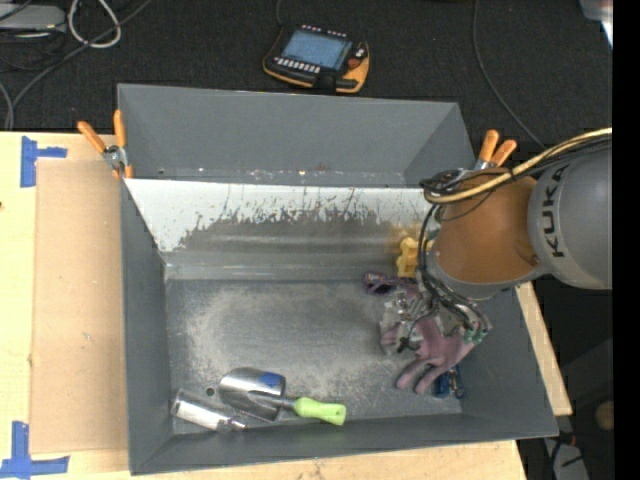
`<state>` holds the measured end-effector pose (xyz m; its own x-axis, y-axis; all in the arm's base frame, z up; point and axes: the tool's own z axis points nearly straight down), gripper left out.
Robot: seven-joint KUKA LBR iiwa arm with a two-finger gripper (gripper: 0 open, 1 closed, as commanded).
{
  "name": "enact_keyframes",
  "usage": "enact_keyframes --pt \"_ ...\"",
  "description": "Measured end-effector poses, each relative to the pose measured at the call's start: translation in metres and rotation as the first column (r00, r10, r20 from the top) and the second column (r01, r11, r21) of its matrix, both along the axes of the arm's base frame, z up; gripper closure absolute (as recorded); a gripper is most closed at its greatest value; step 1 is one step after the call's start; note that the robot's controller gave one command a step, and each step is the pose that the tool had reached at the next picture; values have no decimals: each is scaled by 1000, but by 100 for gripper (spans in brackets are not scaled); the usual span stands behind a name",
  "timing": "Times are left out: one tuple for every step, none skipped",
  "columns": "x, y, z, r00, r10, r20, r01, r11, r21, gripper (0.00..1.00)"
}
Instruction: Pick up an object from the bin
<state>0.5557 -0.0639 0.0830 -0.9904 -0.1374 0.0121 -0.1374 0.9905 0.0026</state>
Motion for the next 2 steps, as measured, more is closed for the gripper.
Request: enact_keyframes --pt "-3 -15 49 1000 -4 4 4 1000 0 100" --pt "15 -98 25 997 79 -6 -79 997 2 100"
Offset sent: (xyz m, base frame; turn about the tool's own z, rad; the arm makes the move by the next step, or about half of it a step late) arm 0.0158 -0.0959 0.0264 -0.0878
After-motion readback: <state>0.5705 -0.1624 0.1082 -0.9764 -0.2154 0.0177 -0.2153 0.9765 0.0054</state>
